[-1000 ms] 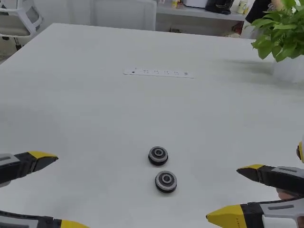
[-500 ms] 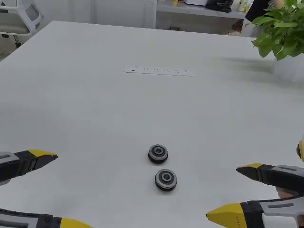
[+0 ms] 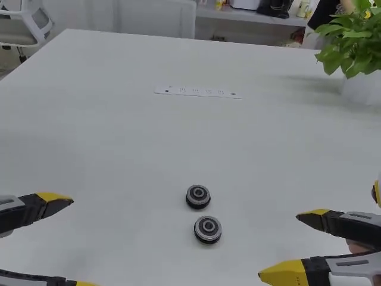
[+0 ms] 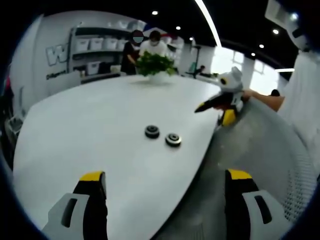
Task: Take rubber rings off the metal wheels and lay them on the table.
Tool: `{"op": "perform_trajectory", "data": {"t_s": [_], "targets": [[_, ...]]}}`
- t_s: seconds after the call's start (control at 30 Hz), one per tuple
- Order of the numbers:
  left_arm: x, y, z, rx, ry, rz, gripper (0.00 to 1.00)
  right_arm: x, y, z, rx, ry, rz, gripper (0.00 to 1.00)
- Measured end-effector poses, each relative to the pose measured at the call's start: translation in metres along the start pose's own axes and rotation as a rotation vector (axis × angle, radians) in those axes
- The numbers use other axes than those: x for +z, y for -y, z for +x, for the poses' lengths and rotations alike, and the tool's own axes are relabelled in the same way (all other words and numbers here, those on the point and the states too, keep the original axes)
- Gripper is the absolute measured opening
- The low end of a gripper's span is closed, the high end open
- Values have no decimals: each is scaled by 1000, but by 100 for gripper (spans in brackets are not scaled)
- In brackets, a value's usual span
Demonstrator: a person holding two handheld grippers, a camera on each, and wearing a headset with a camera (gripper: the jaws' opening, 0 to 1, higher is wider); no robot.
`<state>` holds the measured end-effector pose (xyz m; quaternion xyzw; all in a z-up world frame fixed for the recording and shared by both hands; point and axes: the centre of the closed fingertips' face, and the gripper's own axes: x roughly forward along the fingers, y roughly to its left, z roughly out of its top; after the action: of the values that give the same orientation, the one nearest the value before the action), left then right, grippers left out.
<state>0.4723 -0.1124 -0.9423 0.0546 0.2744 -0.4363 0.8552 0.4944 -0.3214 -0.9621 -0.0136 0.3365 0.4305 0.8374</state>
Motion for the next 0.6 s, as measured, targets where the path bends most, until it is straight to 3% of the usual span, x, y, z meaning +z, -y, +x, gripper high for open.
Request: {"op": "perform_trajectory", "data": {"t_s": [0.13, 0.33, 0.43, 0.6], "targets": [[0, 1, 0, -4, 0, 3, 100, 6, -1, -2, 8, 34, 17, 93], [-3, 6, 2, -36, -23, 13, 100, 7, -3, -3, 3, 29, -1, 91], [0, 6, 1, -40, -8, 16, 100, 7, -1, -4, -5, 19, -13, 92], [4, 4, -1, -36, 15, 6, 100, 15, 2, -9, -15, 54, -11, 92]]}}
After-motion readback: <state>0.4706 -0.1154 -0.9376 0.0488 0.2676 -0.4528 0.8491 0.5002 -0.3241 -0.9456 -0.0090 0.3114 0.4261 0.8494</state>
